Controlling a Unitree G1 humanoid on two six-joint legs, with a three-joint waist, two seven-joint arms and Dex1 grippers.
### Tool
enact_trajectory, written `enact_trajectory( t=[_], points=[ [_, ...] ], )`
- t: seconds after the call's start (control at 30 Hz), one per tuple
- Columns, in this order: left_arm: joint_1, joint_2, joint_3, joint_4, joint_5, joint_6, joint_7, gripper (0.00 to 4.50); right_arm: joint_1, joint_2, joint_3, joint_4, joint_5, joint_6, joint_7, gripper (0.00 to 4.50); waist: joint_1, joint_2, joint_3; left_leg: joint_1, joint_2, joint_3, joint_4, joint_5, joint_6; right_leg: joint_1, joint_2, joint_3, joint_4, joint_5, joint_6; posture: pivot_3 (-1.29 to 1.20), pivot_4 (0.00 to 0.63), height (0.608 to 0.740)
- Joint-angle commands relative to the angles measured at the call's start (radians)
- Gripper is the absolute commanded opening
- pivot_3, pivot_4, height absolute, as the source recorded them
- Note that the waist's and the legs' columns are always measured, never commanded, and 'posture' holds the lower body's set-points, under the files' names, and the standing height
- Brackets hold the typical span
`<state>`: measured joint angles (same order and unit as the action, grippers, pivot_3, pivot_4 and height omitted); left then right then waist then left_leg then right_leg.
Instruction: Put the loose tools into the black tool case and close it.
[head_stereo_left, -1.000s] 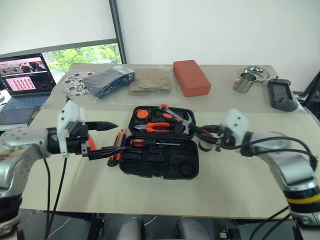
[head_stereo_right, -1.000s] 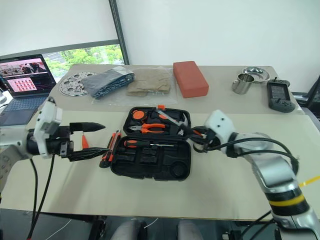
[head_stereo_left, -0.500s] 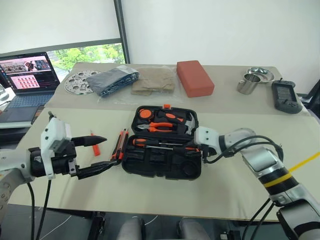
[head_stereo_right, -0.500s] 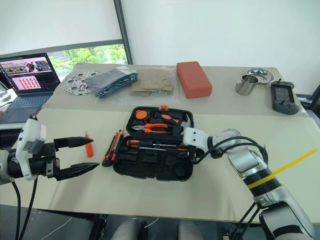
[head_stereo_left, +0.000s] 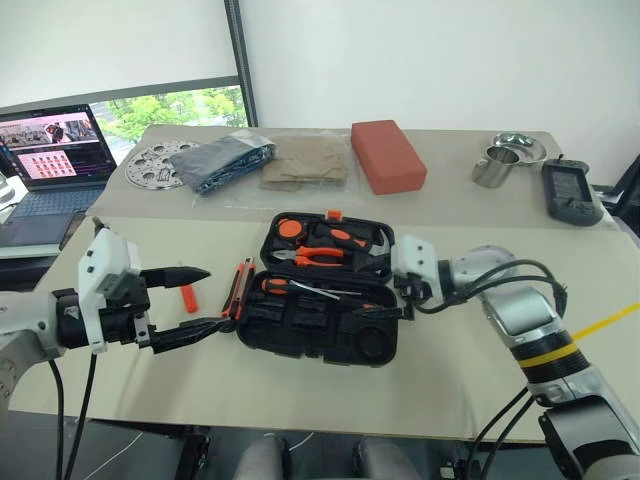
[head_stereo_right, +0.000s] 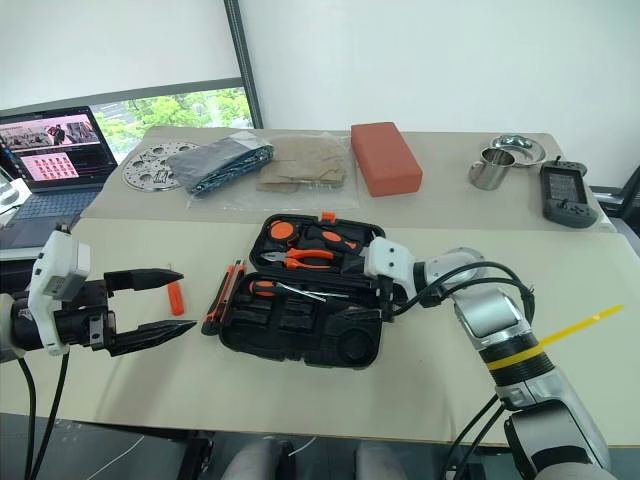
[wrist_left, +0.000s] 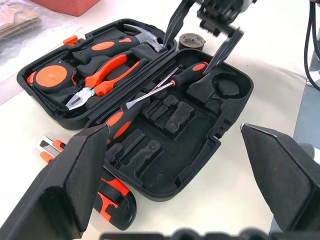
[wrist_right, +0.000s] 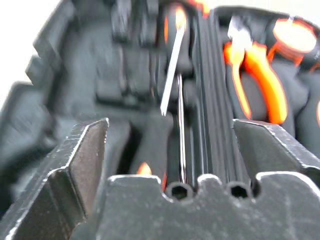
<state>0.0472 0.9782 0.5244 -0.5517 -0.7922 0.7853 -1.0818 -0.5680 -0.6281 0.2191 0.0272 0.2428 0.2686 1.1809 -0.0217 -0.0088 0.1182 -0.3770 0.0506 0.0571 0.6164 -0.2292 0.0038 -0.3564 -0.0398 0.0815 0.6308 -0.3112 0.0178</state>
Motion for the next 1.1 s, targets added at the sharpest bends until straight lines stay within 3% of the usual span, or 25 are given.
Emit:
enact_trajectory(
  t=[0.03, 0.17, 0.43, 0.87, 1.1],
  points=[
    [-0.015, 0.013, -0.01, 0.005, -0.01, -0.024, -0.007, 4.5, 0.017, 0.059, -0.053, -0.037, 0.081, 0.024, -0.028, 3.94, -0.001, 0.0, 0.0, 0.001, 0.0, 0.0, 0.0, 0.0, 0.0, 0.0, 0.0, 0.0, 0.0, 0.0, 0.0, 0.0, 0.15, 0.74],
    [-0.036, 0.014, -0.032, 0.014, -0.009, -0.029, -0.001, 4.5, 0.043, 0.112, -0.047, -0.025, 0.077, 0.031, -0.058, 2.81, -0.001, 0.0, 0.0, 0.002, 0.0, 0.001, -0.002, 0.0, 0.0, 0.001, 0.0, 0.001, 0.0, 0.0, -0.001, 0.0, 0.15, 0.74],
    [-0.063, 0.015, -0.062, 0.025, -0.004, -0.032, 0.004, 4.5, 0.036, 0.159, -0.044, 0.068, 0.051, 0.093, -0.128, 0.03, -0.003, 0.0, 0.0, 0.002, 0.0, 0.001, -0.002, 0.0, 0.0, 0.0, 0.0, 0.001, 0.0, 0.0, -0.001, 0.0, 0.15, 0.74],
    [-0.091, 0.026, -0.095, 0.05, 0.015, -0.051, -0.004, 4.5, 0.071, 0.172, 0.047, 0.072, -0.026, 0.078, -0.119, 0.03, -0.018, -0.001, 0.0, 0.002, 0.0, 0.002, -0.002, 0.0, 0.0, 0.0, 0.0, 0.002, 0.0, 0.0, -0.001, 0.0, 0.15, 0.74],
    [-0.107, 0.033, -0.119, 0.07, 0.026, -0.066, -0.02, 4.5, 0.082, 0.183, 0.018, 0.047, -0.009, 0.052, -0.131, 0.03, -0.021, -0.001, 0.0, 0.003, 0.0, 0.002, -0.003, 0.0, 0.0, 0.0, 0.0, 0.002, 0.0, 0.0, -0.001, 0.0, 0.15, 0.74]
  ],
)
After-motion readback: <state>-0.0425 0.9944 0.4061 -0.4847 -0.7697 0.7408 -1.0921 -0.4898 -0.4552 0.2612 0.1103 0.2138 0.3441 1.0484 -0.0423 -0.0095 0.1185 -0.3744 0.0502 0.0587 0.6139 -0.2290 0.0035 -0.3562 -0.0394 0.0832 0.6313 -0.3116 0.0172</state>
